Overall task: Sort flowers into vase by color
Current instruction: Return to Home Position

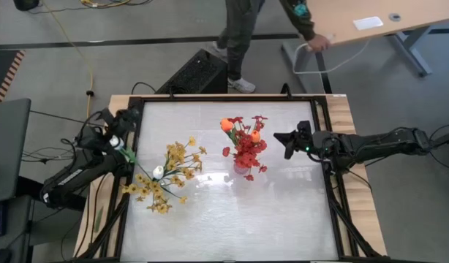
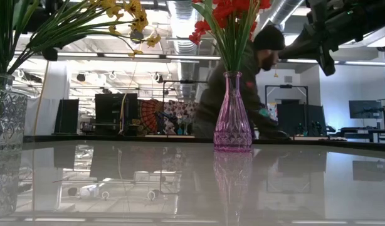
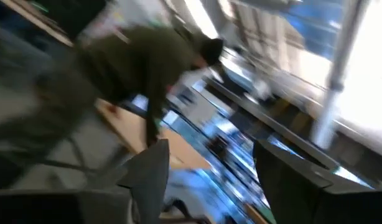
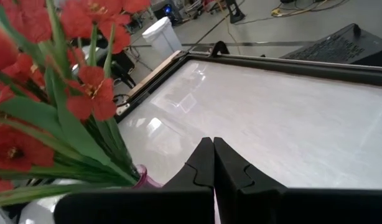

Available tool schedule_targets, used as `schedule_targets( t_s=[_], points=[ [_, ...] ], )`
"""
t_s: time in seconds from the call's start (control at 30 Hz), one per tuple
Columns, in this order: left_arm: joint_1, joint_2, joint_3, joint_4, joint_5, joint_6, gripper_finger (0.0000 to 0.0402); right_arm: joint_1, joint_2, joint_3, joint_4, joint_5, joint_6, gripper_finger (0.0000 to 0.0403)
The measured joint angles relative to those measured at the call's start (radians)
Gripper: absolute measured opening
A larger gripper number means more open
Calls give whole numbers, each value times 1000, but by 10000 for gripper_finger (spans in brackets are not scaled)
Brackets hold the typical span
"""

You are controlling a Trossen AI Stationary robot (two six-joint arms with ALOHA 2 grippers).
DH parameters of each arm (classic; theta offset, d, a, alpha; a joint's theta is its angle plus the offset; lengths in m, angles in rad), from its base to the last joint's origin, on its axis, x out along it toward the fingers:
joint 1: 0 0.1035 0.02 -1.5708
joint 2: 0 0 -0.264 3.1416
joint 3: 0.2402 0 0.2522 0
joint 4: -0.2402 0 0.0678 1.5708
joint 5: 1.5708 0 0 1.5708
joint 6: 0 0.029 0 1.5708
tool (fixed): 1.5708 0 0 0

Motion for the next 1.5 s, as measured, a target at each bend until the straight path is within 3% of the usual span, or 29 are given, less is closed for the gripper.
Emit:
schedule_targets(
  t_s=[0.13,0.37,0.6,0.7,0.8,1.03,1.1,1.2,1.33,1.5],
  points=[
    [0,0,0,-19,-178,-27,234,0,0,0,9,5,20,21],
    [0,0,0,-15,-293,-366,236,0,0,0,28,5,32,22],
    [0,0,0,-3,-509,-521,236,0,0,0,37,5,56,22],
    [0,0,0,35,-575,-437,236,0,0,0,44,5,58,22],
    [1,0,0,91,-624,-255,236,0,0,0,53,4,58,22],
    [1,4,21,129,-702,476,236,0,0,0,53,4,82,23],
    [1,14,21,72,-708,593,236,0,0,0,53,4,82,23],
    [1,23,21,-70,-712,580,236,0,0,0,52,4,82,23],
    [12,45,20,-321,-703,384,236,0,0,0,52,4,84,23],
    [40,55,19,-442,-533,138,236,0,0,0,51,3,85,23]
  ],
)
